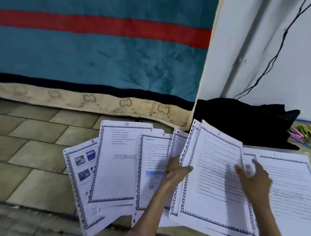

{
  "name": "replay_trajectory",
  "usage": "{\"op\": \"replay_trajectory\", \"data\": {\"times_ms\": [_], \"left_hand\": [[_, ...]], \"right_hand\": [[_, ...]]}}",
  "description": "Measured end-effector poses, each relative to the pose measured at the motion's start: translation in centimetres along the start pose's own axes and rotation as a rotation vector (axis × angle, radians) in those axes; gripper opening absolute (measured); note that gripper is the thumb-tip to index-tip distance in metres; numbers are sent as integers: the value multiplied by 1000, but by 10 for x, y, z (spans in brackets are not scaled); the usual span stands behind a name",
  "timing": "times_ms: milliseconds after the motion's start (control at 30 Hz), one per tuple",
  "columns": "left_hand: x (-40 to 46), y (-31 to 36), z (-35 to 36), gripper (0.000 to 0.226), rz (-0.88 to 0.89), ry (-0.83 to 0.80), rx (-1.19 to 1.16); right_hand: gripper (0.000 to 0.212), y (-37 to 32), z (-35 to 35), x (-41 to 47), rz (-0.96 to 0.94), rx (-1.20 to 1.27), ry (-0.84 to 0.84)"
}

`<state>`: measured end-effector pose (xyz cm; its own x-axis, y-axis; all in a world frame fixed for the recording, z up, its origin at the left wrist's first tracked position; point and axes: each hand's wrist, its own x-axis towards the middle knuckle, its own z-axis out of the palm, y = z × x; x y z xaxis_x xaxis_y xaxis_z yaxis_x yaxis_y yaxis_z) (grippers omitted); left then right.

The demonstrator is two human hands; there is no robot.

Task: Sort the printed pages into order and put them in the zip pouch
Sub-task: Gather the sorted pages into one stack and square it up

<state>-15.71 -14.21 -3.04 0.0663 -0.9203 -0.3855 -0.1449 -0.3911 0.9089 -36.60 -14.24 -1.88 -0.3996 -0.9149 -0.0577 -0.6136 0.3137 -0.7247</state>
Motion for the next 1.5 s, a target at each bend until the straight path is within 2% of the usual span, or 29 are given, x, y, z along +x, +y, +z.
{"op": "replay_trajectory", "data": {"times_ms": [67, 100, 200, 333, 433, 500, 533, 567, 667, 700, 733, 800, 833, 867, 933, 1000, 1033, 1100, 1233, 1300, 1367, 1400, 1467, 1500], "left_hand": [[-1, 6, -7, 39, 21, -72, -105], [0, 8, -7, 39, 29, -98, -146], [4, 10, 0, 38, 37, -113, -194], [6, 9, 12, 32, 31, -127, -226], [12, 4, 16, 13, 5, -124, -210], [15, -3, 22, 27, 6, -44, -103], [17, -8, 24, 28, 40, 19, -18], [16, -10, 27, 25, 101, 78, 82], [15, -13, 36, 32, 206, 102, 304], [17, -13, 40, 34, 201, 87, 338], [17, -11, 44, 35, 175, 73, 355], [18, -9, 52, 36, 138, 62, 378], [20, -10, 55, 35, 128, 59, 383], [21, -11, 57, 34, 111, 56, 386], [24, -14, 60, 27, 87, 50, 410], [26, -17, 59, 21, 85, 57, 416], [27, -19, 56, 23, 88, 68, 413], [29, -19, 47, 27, 86, 118, 408], [32, -20, 27, 19, 102, 205, 412], [28, -19, 21, 9, 141, 186, 373], [24, -13, 13, 5, 147, 196, 276], [20, -15, -1, 9, 140, 247, 239], [18, -15, -29, 27, 137, 381, 224], [14, -16, -48, 28, 134, 462, 209]], "right_hand": [[120, 8, -19, 6, 145, 18, -71], [119, 4, -27, 3, 183, 72, -115], [72, 7, -42, 6, 224, 205, -260], [83, 42, -42, 30, 303, 330, -359], [59, 28, -47, 16, 312, 432, -328], [44, 30, -54, 12, 366, 506, -276], [42, 43, -59, 17, 355, 496, -253], [49, 70, -66, 24, 336, 458, -236], [102, 223, -69, 107, 406, 313, -126], [108, 228, -75, 105, 433, 289, -92], [99, 209, -80, 93, 469, 223, -53], [48, 118, -87, 36, 472, 102, 15], [40, 76, -86, 13, 443, 114, 38], [41, 59, -84, 6, 445, 114, 55], [37, 58, -75, 9, 425, 75, 30], [19, 60, -68, 14, 393, 74, 20], [19, 61, -65, 17, 397, 32, 10], [34, 59, -63, 22, 364, 8, 12], [29, 59, -69, 25, 330, -54, 63], [48, 63, -66, 29, 319, -155, 87], [76, 74, -64, 41, 292, -294, 230], [78, 69, -54, 44, 200, -331, 308], [63, 35, -32, 33, -43, -298, 448], [58, 8, -15, 20, -178, -259, 448]]}}
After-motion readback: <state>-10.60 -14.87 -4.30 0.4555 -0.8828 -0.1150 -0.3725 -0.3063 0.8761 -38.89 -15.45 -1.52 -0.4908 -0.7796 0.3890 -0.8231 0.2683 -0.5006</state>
